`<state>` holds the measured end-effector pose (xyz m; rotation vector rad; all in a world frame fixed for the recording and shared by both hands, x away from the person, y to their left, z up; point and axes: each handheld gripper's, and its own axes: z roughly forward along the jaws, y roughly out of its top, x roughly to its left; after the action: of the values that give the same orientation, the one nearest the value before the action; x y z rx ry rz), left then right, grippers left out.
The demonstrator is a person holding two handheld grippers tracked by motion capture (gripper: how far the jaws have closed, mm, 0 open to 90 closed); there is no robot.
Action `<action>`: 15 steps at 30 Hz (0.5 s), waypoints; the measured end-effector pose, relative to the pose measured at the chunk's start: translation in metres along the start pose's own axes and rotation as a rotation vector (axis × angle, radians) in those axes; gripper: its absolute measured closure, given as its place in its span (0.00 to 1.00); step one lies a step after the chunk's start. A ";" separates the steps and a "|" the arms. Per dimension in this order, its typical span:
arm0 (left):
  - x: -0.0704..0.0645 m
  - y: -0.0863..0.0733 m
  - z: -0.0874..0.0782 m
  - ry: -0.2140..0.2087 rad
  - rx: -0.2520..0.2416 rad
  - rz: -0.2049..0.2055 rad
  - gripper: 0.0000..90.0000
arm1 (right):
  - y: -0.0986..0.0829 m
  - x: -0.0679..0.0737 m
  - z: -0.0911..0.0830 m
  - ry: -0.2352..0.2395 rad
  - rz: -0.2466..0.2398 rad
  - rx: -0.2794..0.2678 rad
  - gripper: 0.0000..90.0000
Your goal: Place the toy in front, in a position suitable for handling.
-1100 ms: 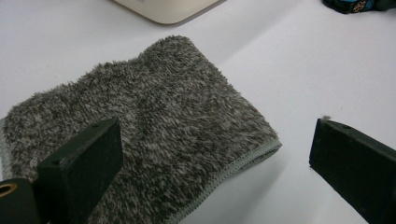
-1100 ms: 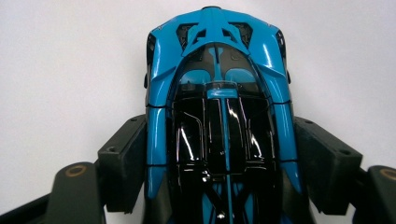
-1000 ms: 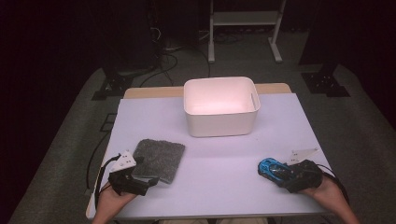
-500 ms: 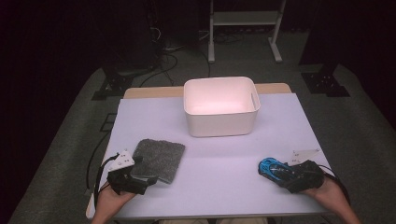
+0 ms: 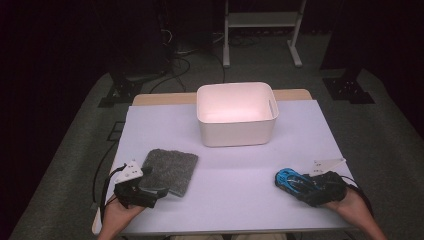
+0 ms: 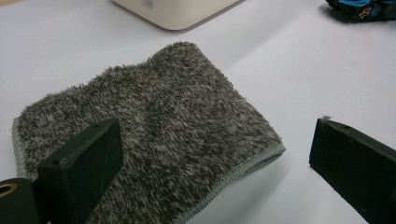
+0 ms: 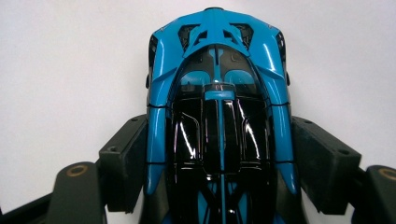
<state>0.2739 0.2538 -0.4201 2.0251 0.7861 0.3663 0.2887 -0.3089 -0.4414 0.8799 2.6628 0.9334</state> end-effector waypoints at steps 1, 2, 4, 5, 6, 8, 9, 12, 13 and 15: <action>0.000 0.000 0.000 0.001 0.000 0.001 0.02 | 0.001 0.000 0.000 0.005 0.003 0.001 0.28; 0.000 0.000 0.000 0.001 0.000 0.001 0.02 | 0.001 0.000 -0.001 0.005 -0.002 -0.002 0.28; 0.000 0.000 0.000 -0.001 0.001 -0.001 0.02 | 0.003 0.001 -0.004 0.010 0.000 -0.013 0.28; 0.000 0.000 0.000 -0.001 0.001 -0.001 0.02 | 0.004 0.001 -0.005 0.013 0.001 -0.019 0.28; 0.000 0.000 0.000 -0.001 0.001 -0.001 0.02 | 0.004 0.001 -0.005 0.013 0.001 -0.019 0.28; 0.000 0.000 0.001 -0.001 0.001 0.002 0.02 | 0.007 0.002 -0.008 0.027 -0.002 -0.030 0.28; 0.000 0.000 0.001 -0.001 0.000 0.003 0.02 | 0.010 0.003 -0.010 0.028 -0.010 -0.033 0.28; 0.000 0.001 0.000 0.000 0.000 0.003 0.02 | 0.020 0.006 -0.015 0.042 -0.030 -0.046 0.28; 0.000 0.001 0.000 0.000 -0.001 0.004 0.02 | 0.029 0.008 -0.018 0.052 -0.053 -0.051 0.28; 0.000 0.001 0.000 0.000 -0.002 0.005 0.02 | 0.039 0.011 -0.020 0.063 -0.075 -0.053 0.28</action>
<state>0.2739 0.2533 -0.4193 2.0257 0.7809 0.3698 0.2913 -0.2881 -0.4010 0.7463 2.6899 1.0252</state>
